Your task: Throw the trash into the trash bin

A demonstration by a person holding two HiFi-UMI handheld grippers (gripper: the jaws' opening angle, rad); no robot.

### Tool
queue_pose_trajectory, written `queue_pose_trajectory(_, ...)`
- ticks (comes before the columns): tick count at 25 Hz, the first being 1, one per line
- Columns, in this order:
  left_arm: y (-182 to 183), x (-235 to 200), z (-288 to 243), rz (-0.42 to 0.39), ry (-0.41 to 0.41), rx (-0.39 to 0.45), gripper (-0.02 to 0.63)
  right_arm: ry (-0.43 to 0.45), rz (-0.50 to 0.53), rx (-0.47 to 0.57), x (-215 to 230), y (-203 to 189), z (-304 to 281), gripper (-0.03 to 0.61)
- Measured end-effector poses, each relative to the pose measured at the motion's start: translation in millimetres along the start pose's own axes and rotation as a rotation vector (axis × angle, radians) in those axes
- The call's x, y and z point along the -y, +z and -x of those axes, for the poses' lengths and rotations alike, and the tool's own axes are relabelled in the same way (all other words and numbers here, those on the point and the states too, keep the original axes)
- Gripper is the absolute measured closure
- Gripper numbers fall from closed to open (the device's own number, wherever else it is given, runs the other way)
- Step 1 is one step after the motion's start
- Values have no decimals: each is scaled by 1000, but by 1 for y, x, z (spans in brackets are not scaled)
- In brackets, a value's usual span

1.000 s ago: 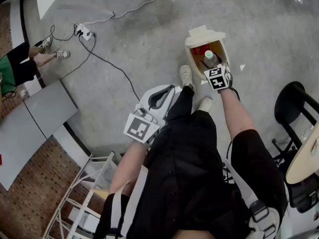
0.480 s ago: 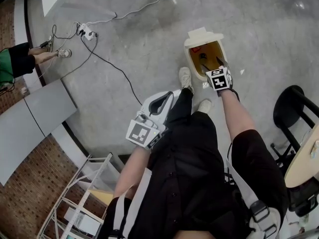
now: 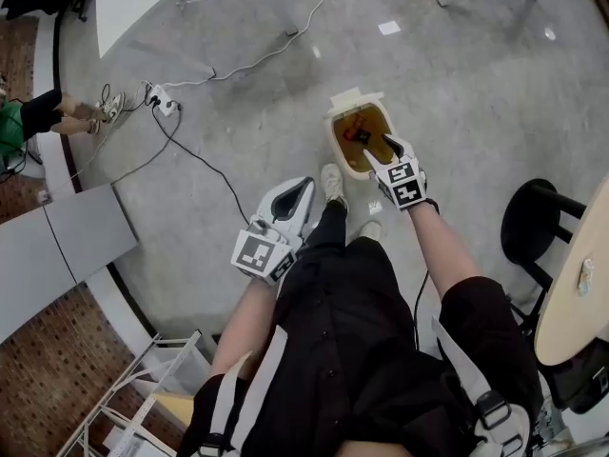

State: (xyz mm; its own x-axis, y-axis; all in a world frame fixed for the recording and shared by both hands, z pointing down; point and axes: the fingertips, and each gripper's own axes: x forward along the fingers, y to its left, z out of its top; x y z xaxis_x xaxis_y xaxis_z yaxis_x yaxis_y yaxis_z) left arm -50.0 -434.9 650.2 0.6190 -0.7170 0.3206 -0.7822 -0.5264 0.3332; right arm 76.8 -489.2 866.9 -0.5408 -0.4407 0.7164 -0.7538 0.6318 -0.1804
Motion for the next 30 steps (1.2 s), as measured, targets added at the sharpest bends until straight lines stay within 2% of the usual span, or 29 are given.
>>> queue_pose_trajectory(7,52,19,-7,-35,-6,126,614,-15,73,317,-12,106,119,467)
queue_pose_trajectory(10,63,32,-4,-35,-10,160,614,-27,86,423,-23,132,176,474)
queue_pose_trajectory(14,83,60,-10,-68,-70,189,614,-76,93,510,-28,149,239,480)
queue_pose_trajectory(22,133,112,-28,-103,-226,291,614,-274,68,641,-13,153,344,543)
queue_pose_trajectory(30,141,174,-27,-146,-347,319,614,-456,-29,765,-13,103,443,572)
